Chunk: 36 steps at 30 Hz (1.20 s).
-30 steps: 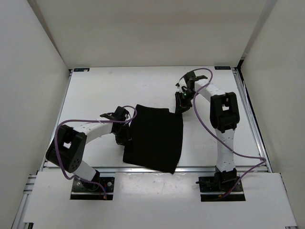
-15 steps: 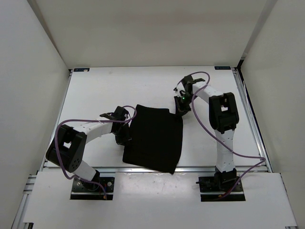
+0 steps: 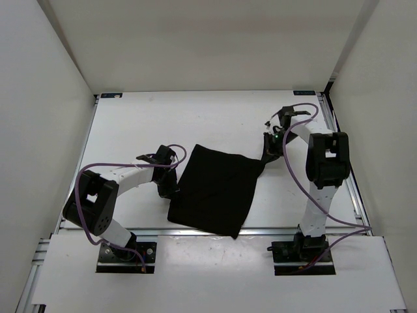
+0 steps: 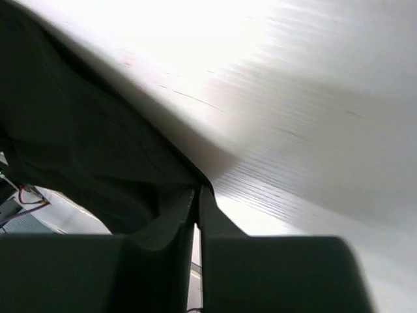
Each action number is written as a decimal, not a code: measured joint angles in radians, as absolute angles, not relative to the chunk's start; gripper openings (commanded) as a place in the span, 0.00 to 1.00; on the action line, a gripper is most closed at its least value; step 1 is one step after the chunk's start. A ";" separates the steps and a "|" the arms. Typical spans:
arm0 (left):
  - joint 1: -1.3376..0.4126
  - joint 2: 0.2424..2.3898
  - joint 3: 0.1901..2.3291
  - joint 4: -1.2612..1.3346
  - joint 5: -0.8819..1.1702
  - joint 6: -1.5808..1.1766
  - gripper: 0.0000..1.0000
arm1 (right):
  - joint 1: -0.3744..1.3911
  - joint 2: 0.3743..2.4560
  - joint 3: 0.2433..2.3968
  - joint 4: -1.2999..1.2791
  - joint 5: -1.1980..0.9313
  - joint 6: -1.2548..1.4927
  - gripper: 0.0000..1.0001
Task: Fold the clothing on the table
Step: Flatten the skirt out, then fold the skirt
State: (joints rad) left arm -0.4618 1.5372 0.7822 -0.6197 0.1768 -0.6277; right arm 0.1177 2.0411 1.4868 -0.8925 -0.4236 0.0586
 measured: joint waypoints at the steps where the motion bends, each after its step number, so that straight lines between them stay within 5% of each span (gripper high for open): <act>1: -0.461 1.537 0.782 -0.620 0.177 -0.628 0.00 | 0.111 2.041 1.480 -0.892 -0.421 0.059 0.13; 9: -0.457 1.536 0.782 -0.621 0.178 -0.628 0.00 | 0.067 2.008 1.490 -0.904 -0.350 0.061 0.24; 23: -0.453 1.516 0.764 -0.609 0.175 -0.628 0.00 | 0.357 1.892 1.375 -0.867 -0.374 0.083 0.09; 36: -0.422 1.453 0.703 -0.577 0.171 -0.643 0.00 | 0.215 1.822 1.035 -0.814 -0.398 0.106 0.09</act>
State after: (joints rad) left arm -0.4225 1.4528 0.7029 -0.5766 0.1707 -0.6434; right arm 0.2146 1.8221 1.0351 -0.8143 -0.3977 0.1062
